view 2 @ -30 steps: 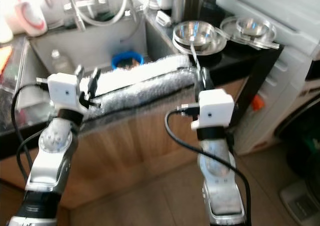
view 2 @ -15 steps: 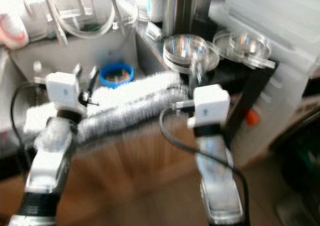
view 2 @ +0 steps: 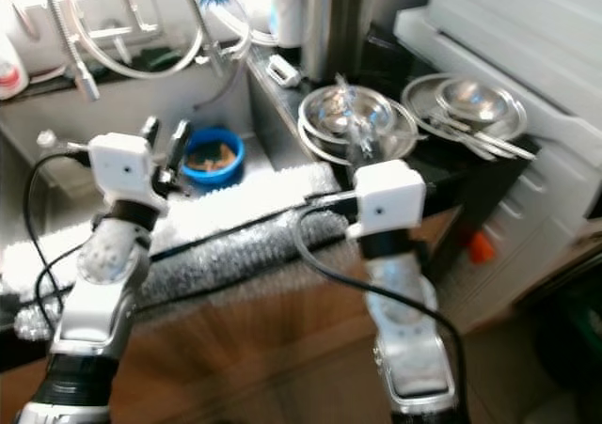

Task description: Kitchen organization

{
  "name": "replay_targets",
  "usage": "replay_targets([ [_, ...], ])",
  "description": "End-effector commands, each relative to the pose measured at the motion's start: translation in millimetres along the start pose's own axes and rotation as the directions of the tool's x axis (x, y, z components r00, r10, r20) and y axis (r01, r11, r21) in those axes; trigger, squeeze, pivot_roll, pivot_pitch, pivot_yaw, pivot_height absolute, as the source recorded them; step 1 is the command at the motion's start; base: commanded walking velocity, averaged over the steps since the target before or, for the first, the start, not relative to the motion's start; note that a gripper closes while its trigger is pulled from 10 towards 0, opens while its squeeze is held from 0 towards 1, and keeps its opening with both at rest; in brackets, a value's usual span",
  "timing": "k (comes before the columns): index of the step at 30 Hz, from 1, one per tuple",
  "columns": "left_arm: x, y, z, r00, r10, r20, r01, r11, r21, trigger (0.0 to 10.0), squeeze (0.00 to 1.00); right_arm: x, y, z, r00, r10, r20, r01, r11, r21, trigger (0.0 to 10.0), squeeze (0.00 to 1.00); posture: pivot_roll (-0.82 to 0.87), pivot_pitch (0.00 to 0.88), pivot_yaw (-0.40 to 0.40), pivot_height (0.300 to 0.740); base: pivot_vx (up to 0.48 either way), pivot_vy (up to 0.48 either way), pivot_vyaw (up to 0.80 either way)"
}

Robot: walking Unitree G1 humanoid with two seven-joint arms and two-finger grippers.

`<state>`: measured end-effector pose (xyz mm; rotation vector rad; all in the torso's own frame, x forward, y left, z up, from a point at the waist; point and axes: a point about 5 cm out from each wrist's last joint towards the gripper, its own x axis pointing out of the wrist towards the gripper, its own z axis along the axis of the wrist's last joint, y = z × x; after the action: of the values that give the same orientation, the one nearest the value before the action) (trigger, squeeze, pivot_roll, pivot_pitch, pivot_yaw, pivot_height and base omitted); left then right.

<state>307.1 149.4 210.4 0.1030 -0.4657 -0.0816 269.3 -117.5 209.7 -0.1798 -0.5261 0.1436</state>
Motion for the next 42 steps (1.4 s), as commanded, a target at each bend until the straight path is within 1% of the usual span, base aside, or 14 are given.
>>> replay_targets([
  [1,0.2,-3.8,0.1,1.000,-0.008,-0.001,0.008,1.000,-0.015,10.0,0.00,-1.8,-3.8,2.4,1.000,-0.010,0.005,0.010,1.000,0.009,10.0,0.00,-0.02,0.100,0.025,0.740,0.000,0.000,0.00],
  [7,6.5,4.7,3.7,1.000,0.029,-0.009,-0.029,0.997,-0.067,10.0,0.00,-0.1,-4.5,4.6,1.000,-0.008,0.009,0.008,1.000,0.025,10.0,0.00,-0.02,0.101,0.026,0.740,0.000,0.000,0.00],
  [12,14.5,9.3,10.5,0.999,0.012,-0.030,-0.018,0.973,-0.228,10.0,0.00,1.6,-7.3,6.6,1.000,-0.024,0.009,0.023,0.996,0.091,10.0,0.00,-0.02,0.102,0.027,0.740,0.000,0.000,0.00],
  [14,16.9,8.3,14.0,0.999,-0.027,-0.035,0.012,0.926,-0.377,10.0,0.00,3.1,-12.7,8.8,0.997,-0.076,0.003,0.073,0.973,0.221,10.0,0.00,-0.02,0.102,0.029,0.740,0.000,0.000,0.00],
  [17,16.7,4.9,13.8,0.996,-0.080,-0.043,0.043,0.833,-0.551,10.0,0.00,6.6,-14.5,13.9,0.996,-0.089,0.007,0.078,0.909,0.410,10.0,0.00,-0.02,0.103,0.031,0.740,0.000,0.000,0.00],
  [18,15.8,3.7,12.3,0.994,-0.092,-0.052,0.038,0.773,-0.633,10.0,0.00,7.0,-9.6,17.3,0.998,-0.051,0.023,0.032,0.855,0.518,10.0,0.00,-0.02,0.101,0.031,0.740,0.000,0.000,0.00],
  [20,15.2,2.5,11.3,0.993,-0.100,-0.059,0.031,0.716,-0.697,10.0,0.00,6.4,-5.2,21.0,0.999,-0.020,0.047,-0.013,0.792,0.610,10.0,0.00,-0.03,0.101,0.032,0.740,0.000,0.000,0.00],
  [23,13.0,-3.5,12.9,0.993,-0.110,-0.044,0.026,0.564,-0.825,10.0,0.00,-1.5,-0.1,30.5,0.992,0.022,0.128,-0.119,0.539,0.834,10.0,0.00,-0.02,0.100,0.029,0.740,0.000,0.000,0.00],
  [26,12.0,-7.1,11.3,0.994,-0.085,-0.062,-0.013,0.480,-0.877,10.0,0.00,-7.7,3.6,32.3,0.985,0.042,0.168,-0.171,0.404,0.899,10.0,0.00,-0.02,0.100,0.029,0.740,0.000,0.000,0.00],
  [31,11.8,-11.1,14.5,0.997,-0.073,-0.034,-0.007,0.344,-0.939,10.0,0.00,-19.8,3.9,24.2,0.985,0.044,0.167,-0.172,0.308,0.936,10.0,0.00,-0.02,0.100,0.032,0.740,0.000,0.000,0.00],
  [32,11.8,-11.1,14.5,0.997,-0.073,-0.034,-0.007,0.344,-0.939,10.0,0.00,-19.8,3.9,24.2,0.985,0.044,0.167,-0.172,0.308,0.936,10.0,0.00,-0.02,0.100,0.032,0.740,0.000,0.000,0.00],
  [35,11.4,-11.4,18.4,0.996,-0.084,0.001,0.022,0.251,-0.968,10.0,0.00,-26.0,-0.6,18.8,0.986,0.031,0.162,-0.165,0.213,0.963,10.0,0.00,-0.02,0.097,0.033,0.740,0.000,0.000,0.00],
  [38,10.6,-13.4,20.9,0.994,-0.109,0.030,0.055,0.240,-0.969,10.0,0.00,-31.0,-1.1,10.6,0.991,0.031,0.132,-0.136,0.172,0.976,10.0,0.00,-0.02,0.094,0.034,0.740,0.000,0.000,0.00],
  [42,8.2,-19.4,23.5,0.985,-0.162,0.055,0.095,0.247,-0.964,10.0,0.00,-38.0,9.9,0.8,0.986,0.138,0.095,-0.120,0.187,0.975,10.0,0.00,-0.02,0.090,0.036,0.740,0.000,0.000,0.00],
])
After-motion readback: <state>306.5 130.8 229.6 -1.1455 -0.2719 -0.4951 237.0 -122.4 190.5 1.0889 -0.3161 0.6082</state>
